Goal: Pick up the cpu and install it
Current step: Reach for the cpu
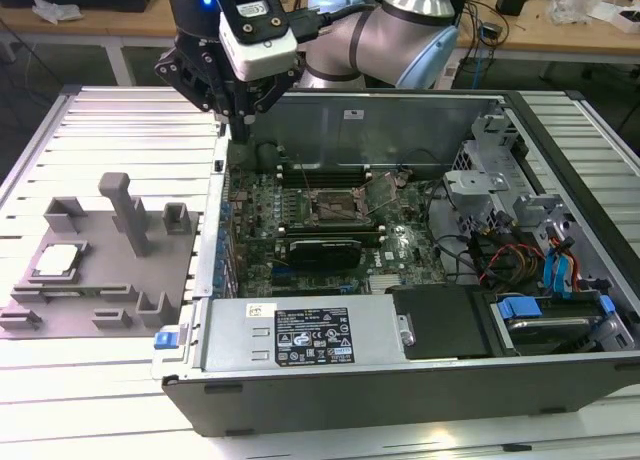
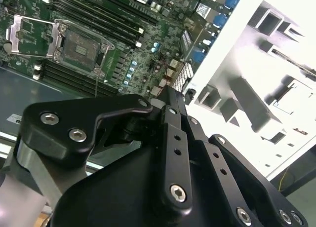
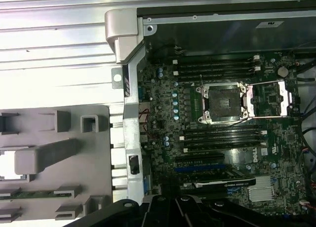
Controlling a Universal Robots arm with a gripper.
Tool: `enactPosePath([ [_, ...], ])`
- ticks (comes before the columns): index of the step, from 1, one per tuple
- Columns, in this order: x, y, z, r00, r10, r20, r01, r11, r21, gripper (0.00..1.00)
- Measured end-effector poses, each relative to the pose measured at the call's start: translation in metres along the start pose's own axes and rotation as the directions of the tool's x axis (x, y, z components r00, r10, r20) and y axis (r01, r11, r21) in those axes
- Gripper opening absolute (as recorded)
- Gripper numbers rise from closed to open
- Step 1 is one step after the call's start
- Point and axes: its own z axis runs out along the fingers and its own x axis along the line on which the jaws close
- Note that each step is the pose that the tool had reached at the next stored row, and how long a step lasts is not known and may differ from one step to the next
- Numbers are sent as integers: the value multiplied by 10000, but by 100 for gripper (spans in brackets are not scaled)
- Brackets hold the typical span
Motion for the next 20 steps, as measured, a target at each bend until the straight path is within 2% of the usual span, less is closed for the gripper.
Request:
enactPosePath([
  [2,34,-3,-1,10000,5,0,-5,10000,0,11],
  [9,250,-13,-6,10000,35,3,-35,10000,0,11],
  [20,493,-6,-11,10000,99,7,-99,10000,2,11],
])
